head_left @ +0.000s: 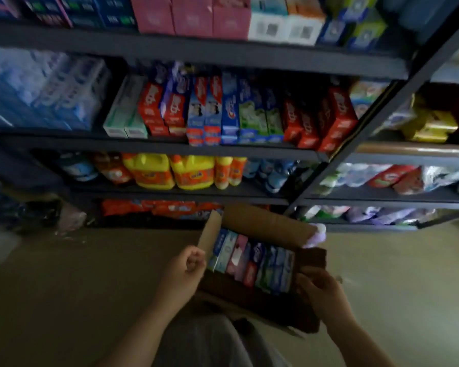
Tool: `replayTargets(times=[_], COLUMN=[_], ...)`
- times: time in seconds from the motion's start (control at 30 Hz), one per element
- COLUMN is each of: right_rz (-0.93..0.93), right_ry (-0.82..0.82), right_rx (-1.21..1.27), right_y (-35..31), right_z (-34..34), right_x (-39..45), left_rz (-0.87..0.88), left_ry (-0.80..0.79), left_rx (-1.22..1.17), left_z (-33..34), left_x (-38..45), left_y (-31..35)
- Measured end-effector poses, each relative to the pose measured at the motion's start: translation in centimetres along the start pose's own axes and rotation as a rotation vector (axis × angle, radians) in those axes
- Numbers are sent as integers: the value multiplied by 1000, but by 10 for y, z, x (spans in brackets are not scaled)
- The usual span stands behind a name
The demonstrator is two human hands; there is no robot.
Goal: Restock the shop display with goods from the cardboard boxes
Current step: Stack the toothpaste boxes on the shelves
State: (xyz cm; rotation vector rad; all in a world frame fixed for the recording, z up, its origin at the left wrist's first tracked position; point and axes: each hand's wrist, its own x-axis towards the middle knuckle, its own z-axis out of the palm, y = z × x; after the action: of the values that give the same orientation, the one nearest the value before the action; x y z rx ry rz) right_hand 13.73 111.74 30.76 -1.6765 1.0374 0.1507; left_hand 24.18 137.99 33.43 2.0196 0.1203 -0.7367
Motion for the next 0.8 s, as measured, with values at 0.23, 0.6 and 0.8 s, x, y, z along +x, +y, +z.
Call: replayTargets(times=[0.23,0.6,0.8], right_rz=[203,237,124], right_ry=[-136,-176,-179], right_rx=[-34,-304,-658], right_y=[72,203,260], right_z=[19,128,168], right_x=[23,239,354], left_rz=[-144,-23,68], left_ry=[-35,-62,-237], left_rx=[-65,-42,8], left_z=[52,141,207], left_x=[17,201,307], left_y=[-58,-171,-225])
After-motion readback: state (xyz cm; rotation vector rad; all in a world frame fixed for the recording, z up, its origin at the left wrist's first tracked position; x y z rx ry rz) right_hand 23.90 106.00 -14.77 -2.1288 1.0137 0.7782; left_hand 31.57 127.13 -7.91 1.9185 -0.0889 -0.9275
